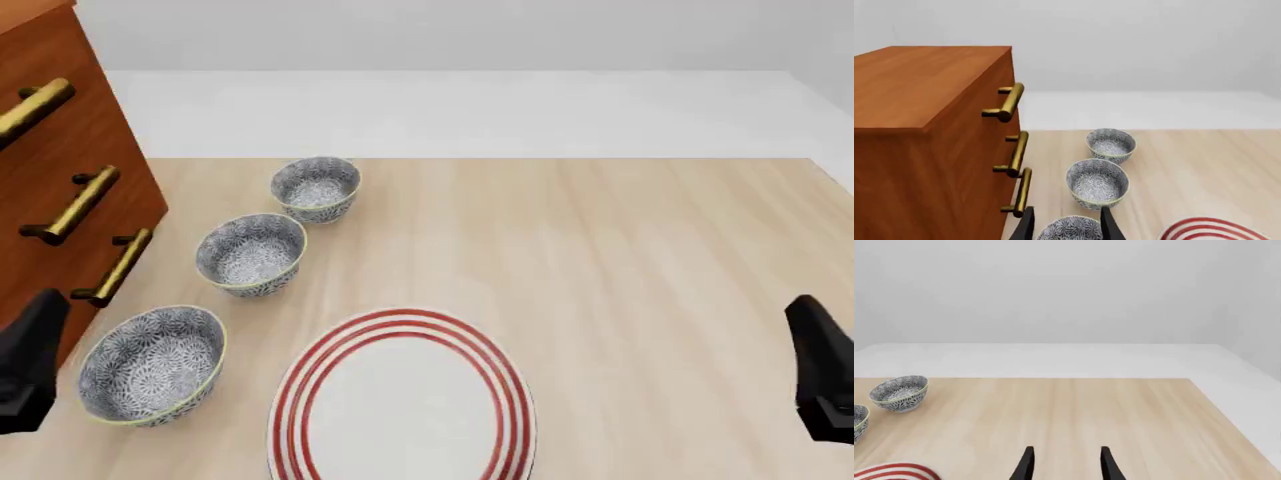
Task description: Pick up the bowl and put it in the middle on the plate.
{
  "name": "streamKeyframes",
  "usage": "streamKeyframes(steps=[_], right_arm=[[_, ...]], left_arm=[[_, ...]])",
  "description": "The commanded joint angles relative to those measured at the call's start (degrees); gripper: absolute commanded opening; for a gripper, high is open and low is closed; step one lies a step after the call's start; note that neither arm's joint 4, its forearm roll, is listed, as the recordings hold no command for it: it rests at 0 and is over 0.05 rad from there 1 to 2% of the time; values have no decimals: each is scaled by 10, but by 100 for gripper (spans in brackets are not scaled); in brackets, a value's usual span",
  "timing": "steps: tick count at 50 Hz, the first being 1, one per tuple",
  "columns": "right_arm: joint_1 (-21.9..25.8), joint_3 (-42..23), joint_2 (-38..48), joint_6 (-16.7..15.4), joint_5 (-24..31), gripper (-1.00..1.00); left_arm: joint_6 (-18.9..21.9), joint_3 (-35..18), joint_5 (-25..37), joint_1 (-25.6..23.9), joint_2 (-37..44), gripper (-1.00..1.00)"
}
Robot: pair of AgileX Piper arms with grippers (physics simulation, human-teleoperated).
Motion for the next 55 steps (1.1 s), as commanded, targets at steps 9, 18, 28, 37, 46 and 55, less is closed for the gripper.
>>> streamKeyframes(steps=[9,18,28,37,46,55], right_arm=[[0,-2,5,1,-2,100],[1,-1,5,-4,-6,100],[1,-1,7,0,-4,100],[1,-3,3,-2,-1,100],[2,-2,4,-2,-3,100],[2,-3,4,-1,-1,100]], left_arm=[[12,-65,44,-52,-31,100],[12,-102,96,-67,-28,100],[59,-136,93,-147,48,100],[152,-270,92,-196,368,100],[164,-308,102,-201,516,100],[225,-369,148,-228,627,100]])
